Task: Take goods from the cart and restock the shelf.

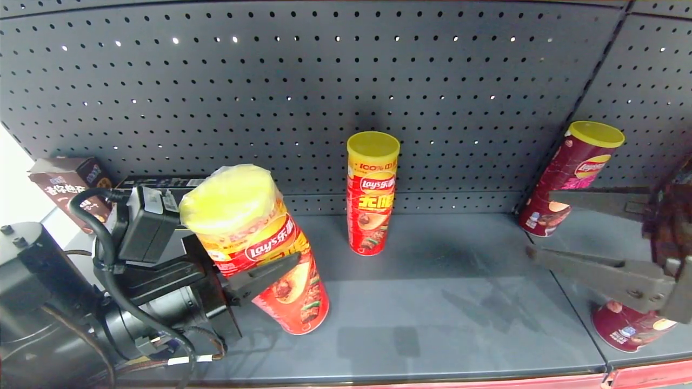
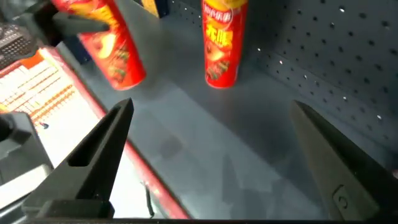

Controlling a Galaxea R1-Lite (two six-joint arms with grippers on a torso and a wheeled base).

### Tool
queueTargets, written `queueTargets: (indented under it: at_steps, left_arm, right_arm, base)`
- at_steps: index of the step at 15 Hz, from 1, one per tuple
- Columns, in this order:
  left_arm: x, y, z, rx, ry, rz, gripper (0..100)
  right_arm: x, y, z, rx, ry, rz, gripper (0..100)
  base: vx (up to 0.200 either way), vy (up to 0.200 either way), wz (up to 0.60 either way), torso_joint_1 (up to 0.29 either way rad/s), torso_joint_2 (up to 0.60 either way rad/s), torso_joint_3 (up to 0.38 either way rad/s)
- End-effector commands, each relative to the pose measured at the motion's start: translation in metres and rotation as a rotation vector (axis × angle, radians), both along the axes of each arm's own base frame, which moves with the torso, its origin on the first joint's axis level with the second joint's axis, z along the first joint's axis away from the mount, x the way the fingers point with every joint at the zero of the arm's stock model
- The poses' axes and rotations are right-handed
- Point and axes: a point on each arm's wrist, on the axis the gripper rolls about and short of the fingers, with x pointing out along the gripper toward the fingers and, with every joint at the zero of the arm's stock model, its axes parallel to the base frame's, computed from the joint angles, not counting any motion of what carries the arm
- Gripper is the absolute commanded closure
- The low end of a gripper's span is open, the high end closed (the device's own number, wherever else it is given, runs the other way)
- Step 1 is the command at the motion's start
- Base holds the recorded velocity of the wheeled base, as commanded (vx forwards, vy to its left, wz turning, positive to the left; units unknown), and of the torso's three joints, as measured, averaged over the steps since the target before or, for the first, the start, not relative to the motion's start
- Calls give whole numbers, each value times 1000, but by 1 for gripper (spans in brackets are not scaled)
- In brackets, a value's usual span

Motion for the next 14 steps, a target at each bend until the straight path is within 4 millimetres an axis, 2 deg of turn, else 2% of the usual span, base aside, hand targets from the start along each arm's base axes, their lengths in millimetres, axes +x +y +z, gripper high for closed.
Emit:
queueTargets:
  at_steps: [1, 6, 8, 10, 13, 14]
  left_arm:
    - [0, 0, 0, -1, 0, -1, 100]
    - [0, 0, -1, 9, 25, -2, 100]
    - [0, 0, -1, 10, 24, -2, 100]
    - [3, 1, 1, 5, 21, 1, 100]
    - [8, 9, 1, 19, 49, -2, 100]
    - [12, 15, 2, 30, 75, -7, 100]
  right_arm:
    - [34, 23, -2, -32, 48, 2, 0]
    - [67, 45, -5, -45, 39, 3, 0]
    - [70, 47, -6, -46, 42, 3, 0]
    - [88, 58, -14, -59, 42, 14, 0]
    - [100, 65, -19, -41, 14, 53, 0]
    - [112, 70, -25, -39, 12, 59, 0]
  base:
    - [0, 0, 0, 0, 0, 0]
    - [0, 0, 0, 0, 0, 0]
    - [0, 0, 0, 0, 0, 0]
    - [0, 0, 0, 0, 0, 0]
    - [0, 0, 0, 0, 0, 0]
    - [0, 0, 0, 0, 0, 0]
